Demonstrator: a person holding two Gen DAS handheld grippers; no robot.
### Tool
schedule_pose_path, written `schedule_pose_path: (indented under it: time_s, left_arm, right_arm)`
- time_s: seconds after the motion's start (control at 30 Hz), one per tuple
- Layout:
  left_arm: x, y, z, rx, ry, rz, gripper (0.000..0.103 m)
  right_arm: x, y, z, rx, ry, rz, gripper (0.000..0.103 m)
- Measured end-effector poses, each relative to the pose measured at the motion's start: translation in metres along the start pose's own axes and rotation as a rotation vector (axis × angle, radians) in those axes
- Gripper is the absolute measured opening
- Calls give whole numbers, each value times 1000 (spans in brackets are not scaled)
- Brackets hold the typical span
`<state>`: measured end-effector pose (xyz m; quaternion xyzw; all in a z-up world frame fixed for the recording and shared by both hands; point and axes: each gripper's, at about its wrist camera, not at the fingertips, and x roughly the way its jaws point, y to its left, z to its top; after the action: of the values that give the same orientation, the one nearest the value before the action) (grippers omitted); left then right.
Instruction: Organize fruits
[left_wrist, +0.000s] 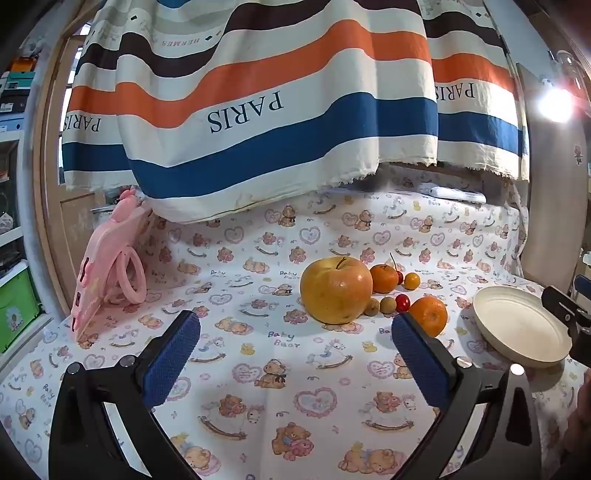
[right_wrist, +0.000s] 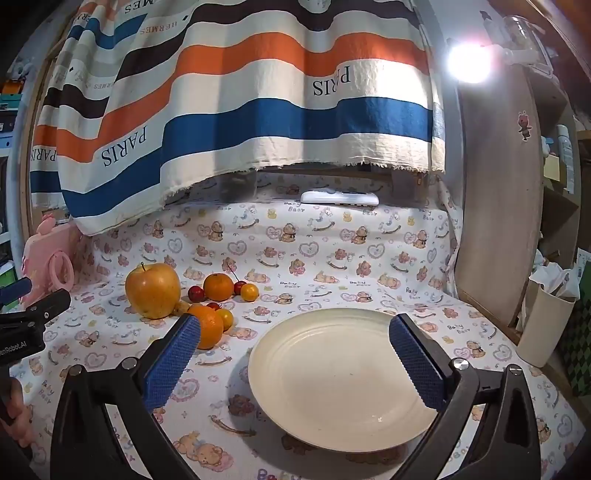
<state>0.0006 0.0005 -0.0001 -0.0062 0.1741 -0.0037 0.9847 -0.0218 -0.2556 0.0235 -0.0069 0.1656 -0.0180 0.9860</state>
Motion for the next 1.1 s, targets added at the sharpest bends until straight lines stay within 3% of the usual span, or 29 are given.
schedule_pose_path:
  time_s: [1.1]
  left_arm:
    - [-1,-4,-1,23,-10,-5,103]
  right_arm:
    - [2,1,-2,-2,-10,-2,103]
